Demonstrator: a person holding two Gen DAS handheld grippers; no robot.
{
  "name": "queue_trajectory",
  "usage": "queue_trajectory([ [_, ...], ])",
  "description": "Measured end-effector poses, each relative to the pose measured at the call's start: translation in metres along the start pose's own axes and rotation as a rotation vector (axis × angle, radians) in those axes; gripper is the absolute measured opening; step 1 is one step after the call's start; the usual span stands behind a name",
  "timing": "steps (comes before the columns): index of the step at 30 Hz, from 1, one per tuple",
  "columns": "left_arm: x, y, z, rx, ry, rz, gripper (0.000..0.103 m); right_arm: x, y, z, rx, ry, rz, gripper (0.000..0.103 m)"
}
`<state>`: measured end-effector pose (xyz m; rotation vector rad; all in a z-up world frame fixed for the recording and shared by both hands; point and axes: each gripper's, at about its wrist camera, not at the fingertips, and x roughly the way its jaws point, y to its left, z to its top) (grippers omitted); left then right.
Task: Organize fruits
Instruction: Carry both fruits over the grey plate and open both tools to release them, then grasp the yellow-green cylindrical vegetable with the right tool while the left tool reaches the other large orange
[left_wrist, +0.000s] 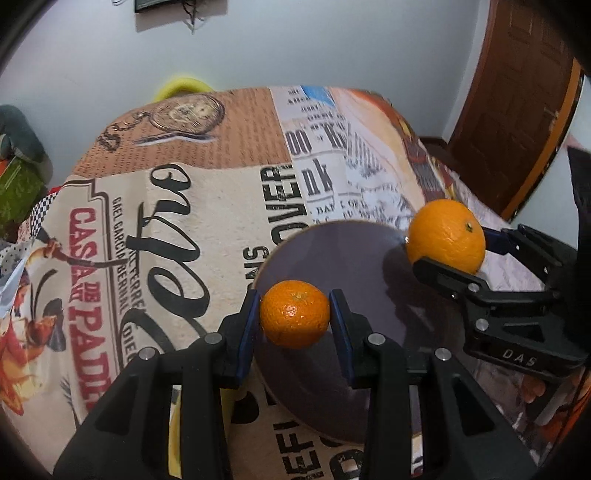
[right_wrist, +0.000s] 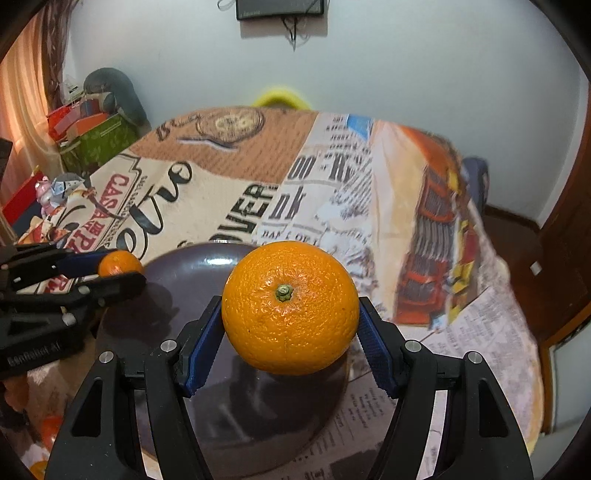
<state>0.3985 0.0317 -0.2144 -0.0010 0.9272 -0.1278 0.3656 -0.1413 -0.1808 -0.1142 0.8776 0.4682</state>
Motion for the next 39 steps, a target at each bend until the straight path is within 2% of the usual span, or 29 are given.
queue_trajectory([
  [3, 0.009, -0.002, 0.000, 0.010, 0.017, 0.007, 0.037, 0.009, -0.001, -0.001, -0.007, 0.026, -0.011, 0.066],
  [10, 0.021, 0.001, -0.002, -0.028, 0.059, -0.045, 0.038, 0.023, -0.001, -0.006, -0.034, 0.083, -0.018, 0.067],
  [14, 0.021, 0.001, -0.003, -0.042, 0.071, -0.054, 0.038, 0.021, 0.001, -0.009, -0.031, 0.075, -0.024, 0.067],
  [16, 0.017, 0.001, -0.003, -0.044, 0.060, -0.043, 0.047, 0.017, 0.002, -0.009, -0.035, 0.063, -0.025, 0.069],
  [17, 0.014, 0.001, -0.003, -0.047, 0.048, -0.040, 0.055, 0.014, 0.002, -0.009, -0.035, 0.056, -0.028, 0.072],
  [19, 0.007, 0.001, -0.002, -0.051, 0.027, -0.035, 0.060, 0.005, 0.002, -0.009, -0.035, 0.039, -0.029, 0.073],
  [23, -0.008, 0.003, -0.002, -0.057, 0.019, -0.032, 0.060, -0.018, 0.006, -0.010, -0.047, 0.003, -0.049, 0.073],
  [30, -0.058, 0.007, -0.011, -0.058, -0.053, 0.005, 0.060, -0.071, 0.019, -0.024, -0.060, -0.063, -0.053, 0.074],
  [34, -0.091, 0.006, -0.022, -0.049, -0.098, 0.040, 0.060, -0.097, 0.028, -0.036, -0.051, -0.090, -0.053, 0.075],
  [39, -0.128, 0.006, -0.041, -0.063, -0.135, 0.043, 0.060, -0.127, 0.043, -0.056, -0.044, -0.114, -0.036, 0.075],
])
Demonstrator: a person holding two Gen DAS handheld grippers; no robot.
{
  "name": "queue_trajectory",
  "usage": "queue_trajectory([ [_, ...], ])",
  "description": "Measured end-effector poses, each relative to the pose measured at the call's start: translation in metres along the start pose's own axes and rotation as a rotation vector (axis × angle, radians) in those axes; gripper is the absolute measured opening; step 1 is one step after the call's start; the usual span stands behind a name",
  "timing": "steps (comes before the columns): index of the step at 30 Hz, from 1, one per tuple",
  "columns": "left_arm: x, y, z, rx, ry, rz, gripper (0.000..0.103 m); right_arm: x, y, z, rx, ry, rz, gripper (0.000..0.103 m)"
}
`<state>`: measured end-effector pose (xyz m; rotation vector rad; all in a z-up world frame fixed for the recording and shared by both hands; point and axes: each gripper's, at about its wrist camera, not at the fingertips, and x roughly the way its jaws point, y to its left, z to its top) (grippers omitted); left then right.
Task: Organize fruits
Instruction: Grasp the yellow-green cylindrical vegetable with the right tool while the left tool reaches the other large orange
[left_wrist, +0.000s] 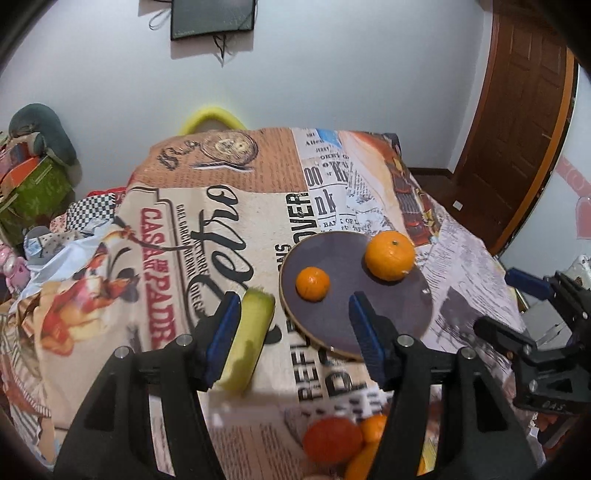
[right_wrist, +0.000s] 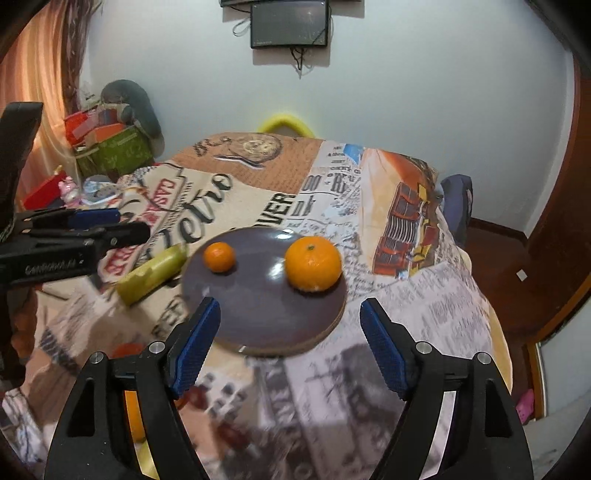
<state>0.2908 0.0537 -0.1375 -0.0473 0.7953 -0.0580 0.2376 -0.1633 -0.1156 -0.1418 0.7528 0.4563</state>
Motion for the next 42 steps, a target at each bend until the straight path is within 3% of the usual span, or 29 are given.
queue_trajectory([
  [7, -0.044, -0.001, -0.030, 0.010, -0.019, 0.018, 0.060, -0.032, 0.016, -0.023, 0.015, -0.001, 0.017, 0.076],
  [15, -0.078, 0.001, -0.075, 0.013, 0.007, 0.010, 0.061, -0.036, 0.033, -0.052, 0.024, 0.061, 0.032, 0.076],
  [31, -0.078, 0.001, -0.124, 0.000, 0.087, -0.012, 0.066, 0.008, 0.069, -0.095, 0.048, 0.287, 0.160, 0.075],
  [33, -0.076, 0.000, -0.127, 0.000, 0.094, -0.018, 0.066, 0.013, 0.068, -0.101, 0.067, 0.315, 0.184, 0.069],
  [36, -0.073, -0.004, -0.130, 0.002, 0.107, -0.030, 0.068, 0.017, 0.062, -0.107, 0.123, 0.342, 0.272, 0.051],
  [42, -0.066, -0.015, -0.133, 0.012, 0.131, -0.053, 0.069, 0.001, 0.051, -0.107, 0.098, 0.305, 0.222, 0.037],
])
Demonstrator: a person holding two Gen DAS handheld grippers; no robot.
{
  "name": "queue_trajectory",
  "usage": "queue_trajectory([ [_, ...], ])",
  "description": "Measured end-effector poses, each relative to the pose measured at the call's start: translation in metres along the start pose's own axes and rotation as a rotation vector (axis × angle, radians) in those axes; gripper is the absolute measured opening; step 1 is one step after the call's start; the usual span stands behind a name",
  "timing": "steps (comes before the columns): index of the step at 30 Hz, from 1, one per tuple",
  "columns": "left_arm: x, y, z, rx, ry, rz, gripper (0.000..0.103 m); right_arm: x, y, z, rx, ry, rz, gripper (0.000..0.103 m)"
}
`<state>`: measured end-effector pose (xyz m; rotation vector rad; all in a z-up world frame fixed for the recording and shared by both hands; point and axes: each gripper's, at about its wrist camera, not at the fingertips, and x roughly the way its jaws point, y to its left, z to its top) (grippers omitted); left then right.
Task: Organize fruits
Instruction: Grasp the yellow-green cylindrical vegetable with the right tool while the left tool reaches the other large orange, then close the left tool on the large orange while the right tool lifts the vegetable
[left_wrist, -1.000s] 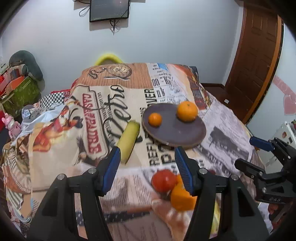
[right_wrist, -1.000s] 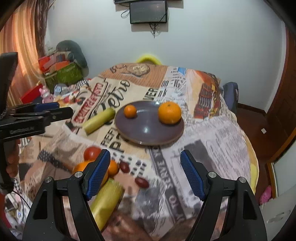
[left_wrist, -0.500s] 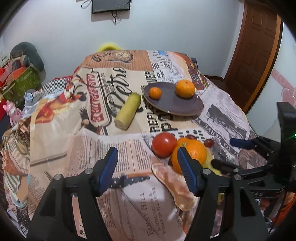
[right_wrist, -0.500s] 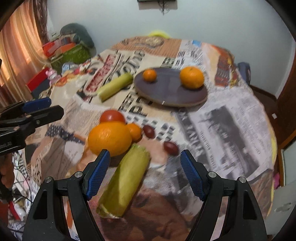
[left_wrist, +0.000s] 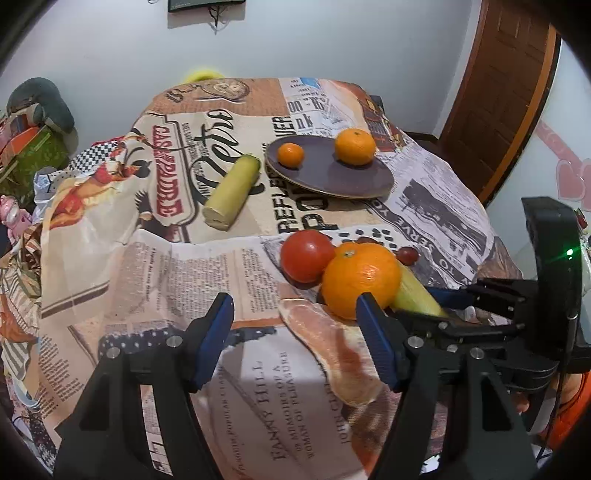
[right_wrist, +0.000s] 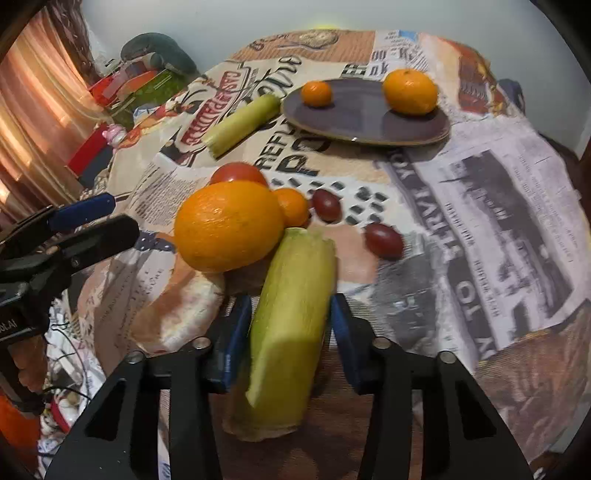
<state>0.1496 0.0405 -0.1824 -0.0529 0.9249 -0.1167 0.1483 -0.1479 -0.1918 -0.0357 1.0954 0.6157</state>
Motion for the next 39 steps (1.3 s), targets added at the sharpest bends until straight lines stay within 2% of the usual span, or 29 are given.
queue_trajectory([
  [5, 0.009, -0.015, 0.001, 0.022, 0.017, -0.017, 0.073, -0.013, -0.016, -0.005, -0.010, -0.032, -0.055, 0.035],
  [12, 0.034, -0.042, 0.003, 0.048, 0.071, -0.059, 0.074, -0.023, -0.043, -0.014, 0.006, -0.032, -0.125, 0.035],
  [15, 0.043, -0.057, 0.003, 0.080, 0.085, -0.073, 0.074, -0.028, -0.054, -0.017, 0.027, -0.031, -0.131, 0.035],
  [19, 0.056, -0.067, 0.003, 0.104, 0.107, -0.053, 0.074, -0.024, -0.065, -0.019, 0.061, -0.020, -0.120, 0.035],
  [25, 0.074, -0.064, 0.004, 0.070, 0.132, -0.023, 0.074, -0.020, -0.068, -0.016, 0.070, -0.021, -0.105, 0.036],
  [28, 0.075, -0.063, 0.004, 0.059, 0.122, -0.032, 0.070, -0.017, -0.070, -0.015, 0.075, -0.025, -0.101, 0.036],
  [29, 0.075, -0.063, 0.004, 0.056, 0.123, -0.049, 0.064, -0.017, -0.070, -0.015, 0.076, -0.030, -0.099, 0.035],
  [39, 0.068, -0.062, 0.007, 0.055, 0.112, -0.064, 0.064, -0.032, -0.072, -0.006, 0.080, -0.093, -0.098, 0.034],
])
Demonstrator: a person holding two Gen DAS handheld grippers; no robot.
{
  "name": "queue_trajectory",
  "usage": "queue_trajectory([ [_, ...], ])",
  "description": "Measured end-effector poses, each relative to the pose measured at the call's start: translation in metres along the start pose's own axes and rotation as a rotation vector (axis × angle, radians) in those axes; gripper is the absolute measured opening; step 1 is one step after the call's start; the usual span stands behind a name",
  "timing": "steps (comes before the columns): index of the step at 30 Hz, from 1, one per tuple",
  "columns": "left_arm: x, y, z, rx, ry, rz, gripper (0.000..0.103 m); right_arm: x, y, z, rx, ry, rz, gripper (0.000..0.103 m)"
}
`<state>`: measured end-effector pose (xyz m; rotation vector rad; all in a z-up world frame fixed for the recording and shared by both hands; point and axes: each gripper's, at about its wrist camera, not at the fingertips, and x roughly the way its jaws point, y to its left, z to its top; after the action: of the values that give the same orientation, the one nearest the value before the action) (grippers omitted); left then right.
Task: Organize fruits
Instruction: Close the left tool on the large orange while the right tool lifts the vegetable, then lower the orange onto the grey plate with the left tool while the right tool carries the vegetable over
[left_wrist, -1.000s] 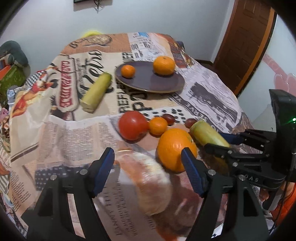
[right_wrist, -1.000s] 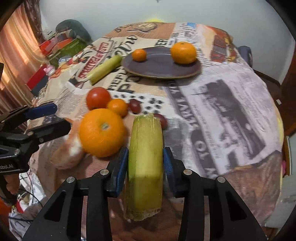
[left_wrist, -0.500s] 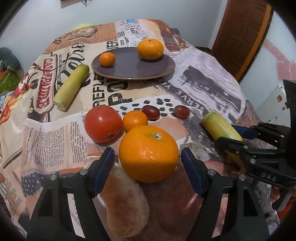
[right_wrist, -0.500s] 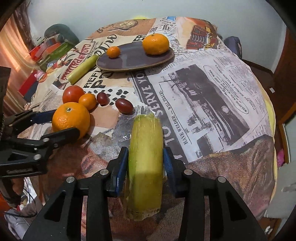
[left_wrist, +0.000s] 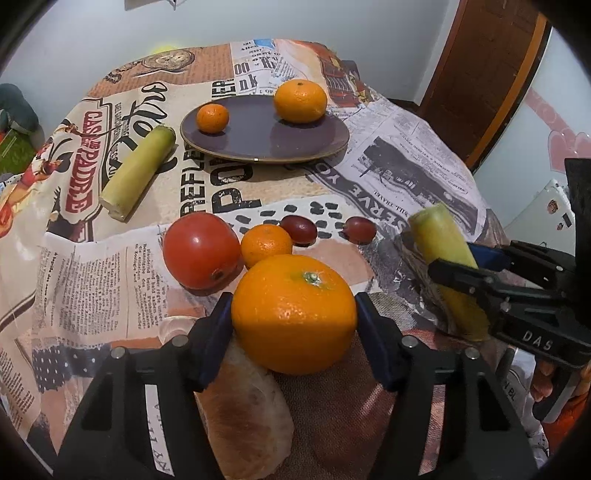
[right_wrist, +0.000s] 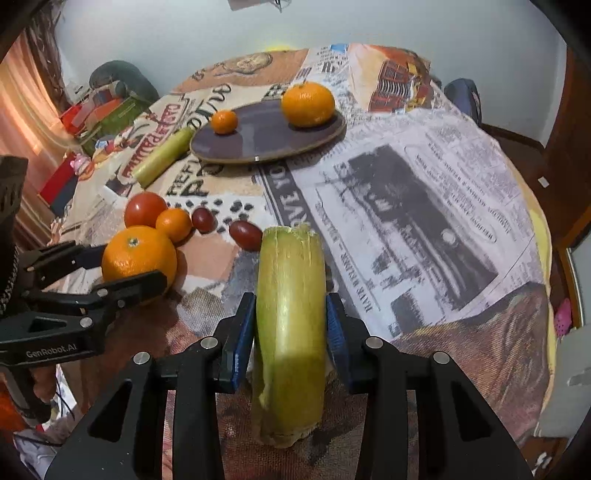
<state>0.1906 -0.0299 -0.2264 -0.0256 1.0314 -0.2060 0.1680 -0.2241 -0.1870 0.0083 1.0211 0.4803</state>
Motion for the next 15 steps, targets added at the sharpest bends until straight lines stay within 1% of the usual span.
queue_trajectory([
  [6, -0.021, 0.004, 0.009, -0.003, -0.061, 0.004, 0.064, -0.013, 0.001, 0.015, -0.006, -0.060, -0.012, 0.034],
  [15, -0.046, 0.017, 0.038, -0.031, -0.158, 0.024, 0.064, -0.024, 0.006, 0.040, -0.032, -0.130, -0.027, 0.034],
])
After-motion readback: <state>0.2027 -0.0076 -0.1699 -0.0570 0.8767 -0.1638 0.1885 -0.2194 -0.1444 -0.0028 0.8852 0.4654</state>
